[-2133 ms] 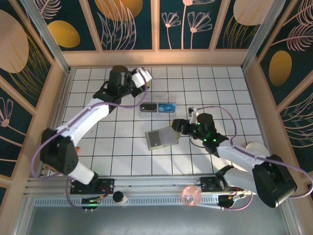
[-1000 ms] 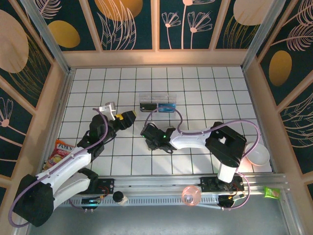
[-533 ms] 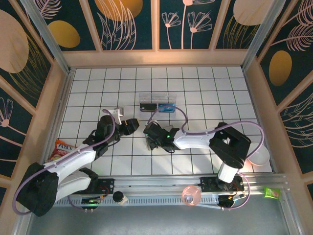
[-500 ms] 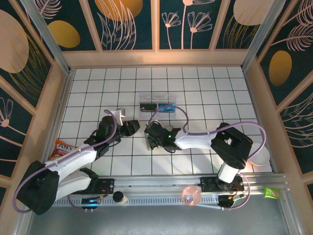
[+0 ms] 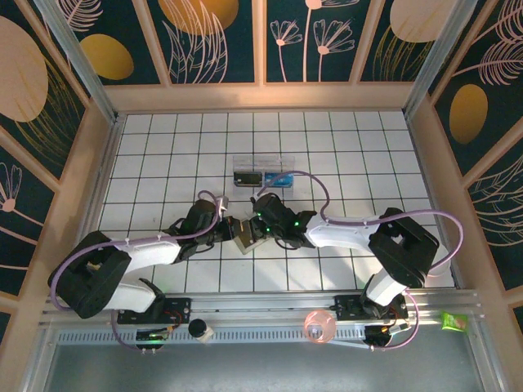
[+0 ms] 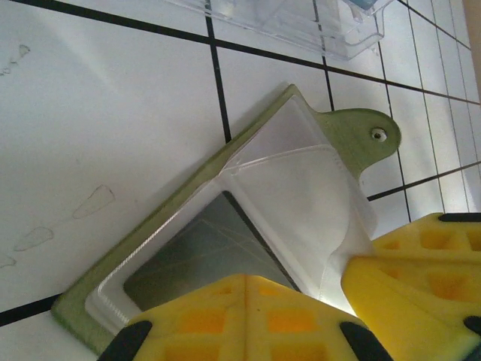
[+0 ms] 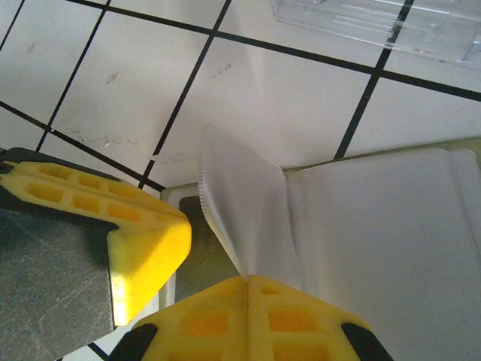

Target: Take the credit cards out of the card holder

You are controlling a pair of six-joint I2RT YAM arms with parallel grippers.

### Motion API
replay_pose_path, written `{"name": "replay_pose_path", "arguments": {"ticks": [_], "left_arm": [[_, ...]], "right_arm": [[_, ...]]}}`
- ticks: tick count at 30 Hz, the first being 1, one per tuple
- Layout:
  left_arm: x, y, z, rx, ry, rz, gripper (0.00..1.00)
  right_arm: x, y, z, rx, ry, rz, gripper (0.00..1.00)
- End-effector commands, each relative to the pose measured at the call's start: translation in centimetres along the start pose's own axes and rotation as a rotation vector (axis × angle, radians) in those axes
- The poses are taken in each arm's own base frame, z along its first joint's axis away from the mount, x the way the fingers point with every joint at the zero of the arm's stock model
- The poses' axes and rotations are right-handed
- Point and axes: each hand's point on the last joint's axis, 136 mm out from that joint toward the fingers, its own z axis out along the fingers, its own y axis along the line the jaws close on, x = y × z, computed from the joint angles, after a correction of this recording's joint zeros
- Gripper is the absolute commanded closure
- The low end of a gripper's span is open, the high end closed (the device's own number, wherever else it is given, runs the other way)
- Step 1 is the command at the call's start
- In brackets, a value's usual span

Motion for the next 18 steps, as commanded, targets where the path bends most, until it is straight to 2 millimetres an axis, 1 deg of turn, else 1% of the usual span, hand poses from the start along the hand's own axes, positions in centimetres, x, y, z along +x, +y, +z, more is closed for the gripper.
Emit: {"name": "replay_pose_path", "arguments": {"ticks": [1, 2, 3, 4, 5, 6, 8, 11, 14, 16, 18], "left_arm": [[-0.9, -0.7, 0.1, 0.004, -0.025, -0.002, 0.88], [-0.9, -0.7, 0.2, 0.007, -0.017, -0.001, 0.87], [-0.8, -0.8, 0.4, 0.010, -0.005, 0.002, 0.86], [-0.6, -1.0, 0.6, 0.014, 0.006, 0.003, 0.86], [-0.5, -1.3, 0.8, 0.022, 0.014, 0.008, 0.86], [-0.3, -1.6, 1.1, 0.028, 0.026, 0.016, 0.86], [-0.1, -2.1, 1.5, 0.032, 0.046, 0.028, 0.85], [0.2, -3.2, 2.3, 0.049, 0.077, 0.048, 0.85], [0.5, -5.0, 3.2, 0.082, 0.112, 0.074, 0.84], [1.3, -5.9, 4.2, 0.082, 0.150, 0.105, 0.83], [2.4, -5.8, 5.7, 0.058, 0.209, 0.126, 0.85]], "right_arm": [[-1.0, 0.5, -0.6, -0.031, -0.040, 0.027, 0.97], [-1.1, 0.4, -0.6, -0.028, -0.041, 0.028, 0.88], [-1.1, 0.4, -0.6, -0.027, -0.044, 0.027, 0.77], [-1.2, 0.3, -0.8, -0.021, -0.050, 0.028, 0.68], [-1.4, 0.0, -1.0, -0.014, -0.057, 0.033, 0.61], [-1.7, -0.2, -1.3, -0.012, -0.069, 0.043, 0.58], [-2.1, -0.9, -1.8, -0.014, -0.089, 0.075, 0.56], [-2.3, -2.3, -2.8, -0.013, -0.114, 0.136, 0.55], [-2.4, -3.7, -3.8, 0.004, -0.143, 0.181, 0.55], [-2.4, -4.6, -4.4, 0.022, -0.159, 0.203, 0.58], [-2.4, -5.5, -5.0, 0.034, -0.170, 0.227, 0.64]]}}
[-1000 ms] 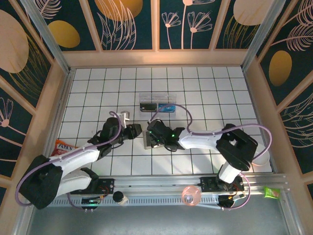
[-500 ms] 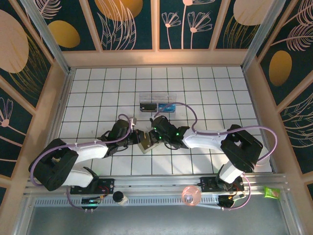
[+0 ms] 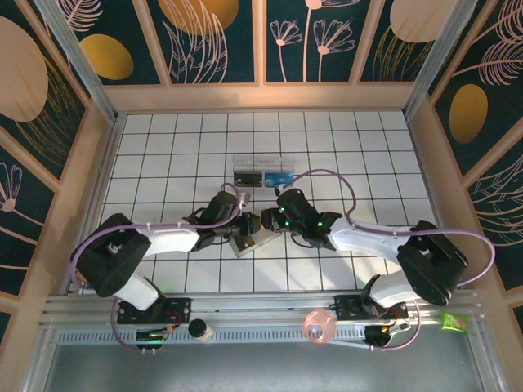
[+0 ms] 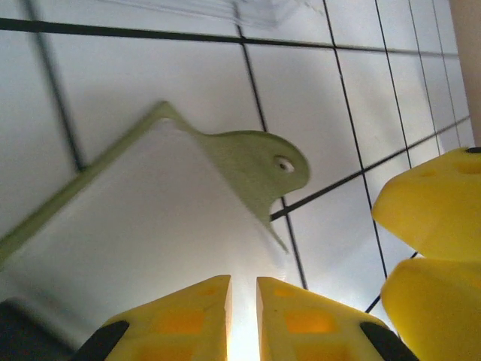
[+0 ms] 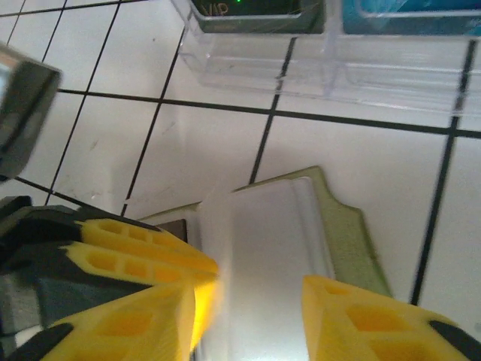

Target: Take the credit cards out of the card holder

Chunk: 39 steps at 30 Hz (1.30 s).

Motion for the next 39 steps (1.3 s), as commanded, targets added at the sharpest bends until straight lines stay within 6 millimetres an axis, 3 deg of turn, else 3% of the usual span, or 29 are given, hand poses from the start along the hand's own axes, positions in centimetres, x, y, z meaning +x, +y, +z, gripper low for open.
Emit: {"name": "replay_pose_path", "arguments": {"ticks": [1, 5, 9, 14, 17, 19, 21, 24, 27, 32, 39], "left_arm": [[1.6, -0.3, 2.1, -0.016, 0.108, 0.040, 0.86], [2.8, 1.6, 3.8, -0.082, 0.177, 0.040, 0.88], [2.4, 1.2, 3.8, -0.069, 0.167, 0.047, 0.87], [-1.3, -1.8, 0.2, -0.009, -0.023, 0.057, 0.78], [-2.8, -2.4, -2.4, -0.006, -0.116, 0.038, 0.75], [-3.2, -1.7, -4.0, -0.022, -0.162, 0.014, 0.74], [-3.0, 0.2, -5.2, -0.075, -0.186, -0.015, 0.75], [-1.2, 3.4, -5.5, -0.142, -0.149, -0.060, 0.76], [0.9, 5.4, -5.4, -0.183, -0.102, -0.079, 0.76], [2.7, 7.5, -5.5, -0.242, -0.068, -0.084, 0.77], [2.9, 9.1, -4.4, -0.298, -0.045, -0.069, 0.85]], "right_arm": [[-0.8, -1.1, -1.1, 0.015, -0.049, 0.057, 0.68], [-0.6, -1.7, -1.5, 0.027, -0.045, 0.063, 0.77], [-0.5, -2.0, -1.7, 0.025, -0.042, 0.075, 0.77], [-1.2, -1.0, -1.6, -0.023, -0.034, 0.047, 0.77], [-1.3, 0.6, -1.1, -0.089, 0.005, 0.001, 0.77], [-1.3, 1.6, -0.6, -0.124, 0.024, -0.022, 0.78], [-0.9, 2.6, 0.3, -0.169, 0.071, -0.047, 0.79], [0.1, 3.4, 2.4, -0.199, 0.151, -0.068, 0.80], [1.4, 2.4, 4.8, -0.143, 0.215, -0.073, 0.81], [3.1, -0.4, 6.7, -0.033, 0.265, -0.070, 0.83], [6.3, -3.7, 4.8, 0.079, 0.303, 0.001, 0.85]]}}
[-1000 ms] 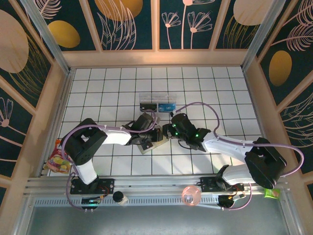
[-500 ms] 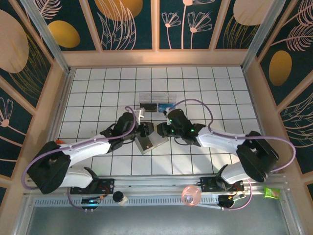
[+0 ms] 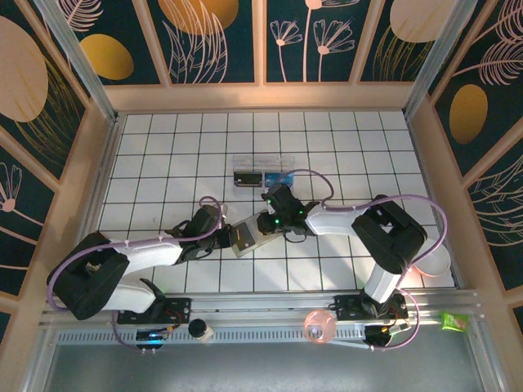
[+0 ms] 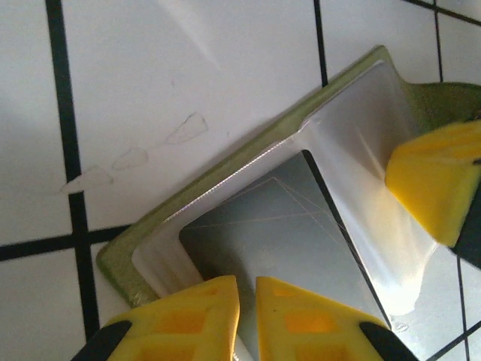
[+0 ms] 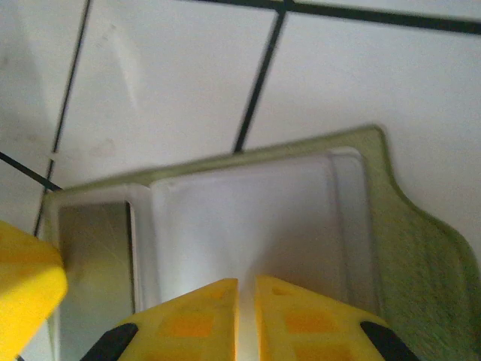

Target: Take the credit cards out of the card holder

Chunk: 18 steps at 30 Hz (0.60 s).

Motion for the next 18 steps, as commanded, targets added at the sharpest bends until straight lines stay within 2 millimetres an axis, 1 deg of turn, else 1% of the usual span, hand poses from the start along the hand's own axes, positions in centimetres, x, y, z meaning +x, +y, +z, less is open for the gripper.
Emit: {"name": "replay_pose_path", "arguments": {"ticks": [1, 4, 6, 9, 11, 13, 16, 18], "left_arm": [[0.1, 1.1, 0.9, -0.050, 0.014, 0.013, 0.85], [-0.5, 0.8, 1.4, -0.045, 0.008, 0.034, 0.86], [-1.0, 0.5, 1.6, -0.042, 0.003, 0.043, 0.86], [-1.9, -0.2, 1.0, -0.028, -0.020, 0.054, 0.85], [-2.4, -0.3, 0.2, -0.035, -0.050, 0.066, 0.82], [-2.7, -0.4, -0.6, -0.033, -0.068, 0.067, 0.78], [-2.3, 0.2, -1.2, -0.046, -0.068, 0.051, 0.76], [-1.7, 0.9, -1.5, -0.056, -0.067, 0.026, 0.77]], "right_arm": [[2.6, -2.8, -1.3, 0.105, 0.029, 0.060, 0.86], [3.4, -3.0, -2.3, 0.123, 0.019, 0.076, 0.85], [3.6, -2.8, -2.7, 0.126, 0.013, 0.080, 0.85], [3.3, -2.2, -3.1, 0.123, -0.009, 0.072, 0.85], [2.3, -1.2, -3.7, 0.088, -0.044, 0.055, 0.83], [1.2, 0.1, -4.4, 0.045, -0.076, 0.031, 0.80], [-0.5, 2.7, -5.2, -0.046, -0.089, -0.024, 0.71], [-1.2, 4.0, -5.1, -0.092, -0.082, -0.045, 0.68]]}}
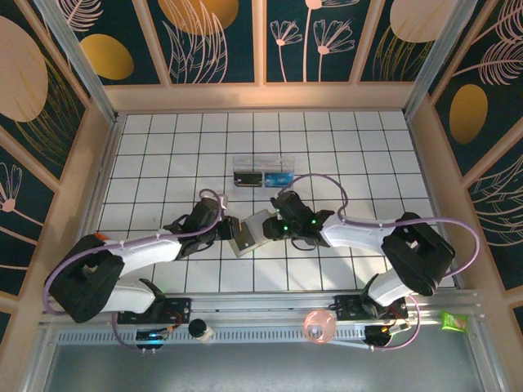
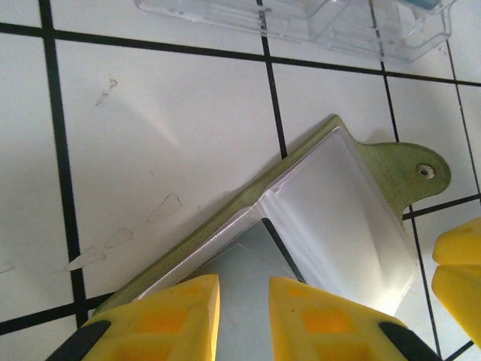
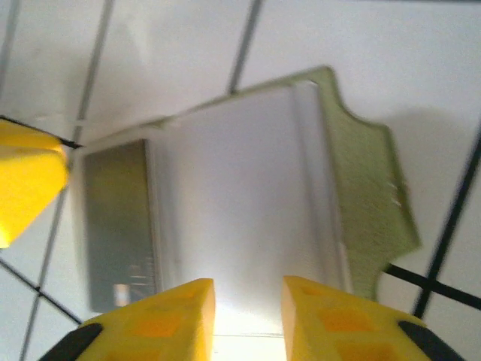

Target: Take the credit cards out of the card holder

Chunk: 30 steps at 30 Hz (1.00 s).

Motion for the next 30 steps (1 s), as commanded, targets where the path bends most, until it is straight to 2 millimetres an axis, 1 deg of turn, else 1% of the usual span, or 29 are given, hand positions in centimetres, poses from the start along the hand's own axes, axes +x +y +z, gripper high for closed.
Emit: {"name": "replay_pose_path", "arguments": {"ticks": [1, 3, 5, 8, 11, 13, 15, 17, 19, 22, 27, 30], "left_arm": [[1.8, 2.5, -0.6, -0.073, 0.026, -0.038, 0.79], [2.4, 3.3, -0.8, -0.098, 0.031, -0.060, 0.84], [2.9, 3.9, -1.1, -0.111, 0.036, -0.072, 0.85], [3.5, 4.2, -1.2, -0.109, 0.044, -0.089, 0.85], [4.1, 4.3, -1.0, -0.101, 0.061, -0.099, 0.84], [4.3, 4.3, -0.7, -0.092, 0.067, -0.105, 0.84], [4.4, 4.2, -0.4, -0.088, 0.076, -0.105, 0.84], [4.5, 4.1, 0.0, -0.086, 0.088, -0.099, 0.84], [4.4, 3.8, 0.4, -0.079, 0.096, -0.091, 0.85], [4.0, 3.3, 0.9, -0.072, 0.100, -0.076, 0.85], [2.9, 1.9, 1.9, -0.039, 0.110, -0.049, 0.85], [2.6, 1.4, 2.4, -0.028, 0.117, -0.045, 0.85]], "right_arm": [[-2.3, 3.2, -0.5, -0.106, -0.019, -0.053, 0.68], [-3.2, 3.4, 0.4, -0.111, -0.009, -0.071, 0.68], [-4.2, 2.8, 1.9, -0.065, 0.001, -0.111, 0.68], [-5.6, 2.2, 4.1, -0.009, 0.013, -0.154, 0.71], [-6.2, 1.2, 6.2, 0.043, 0.024, -0.164, 0.76], [-6.6, 0.4, 7.2, 0.082, 0.025, -0.166, 0.78], [-6.9, -0.5, 7.7, 0.119, 0.018, -0.160, 0.79], [-6.8, -1.3, 8.2, 0.139, 0.028, -0.152, 0.80], [-6.5, -1.9, 8.4, 0.159, 0.039, -0.156, 0.81], [-5.5, -2.6, 8.2, 0.177, 0.057, -0.149, 0.82], [-3.6, -3.7, 6.4, 0.193, 0.058, -0.105, 0.83], [-2.8, -4.1, 5.4, 0.190, 0.042, -0.070, 0.83]]}}
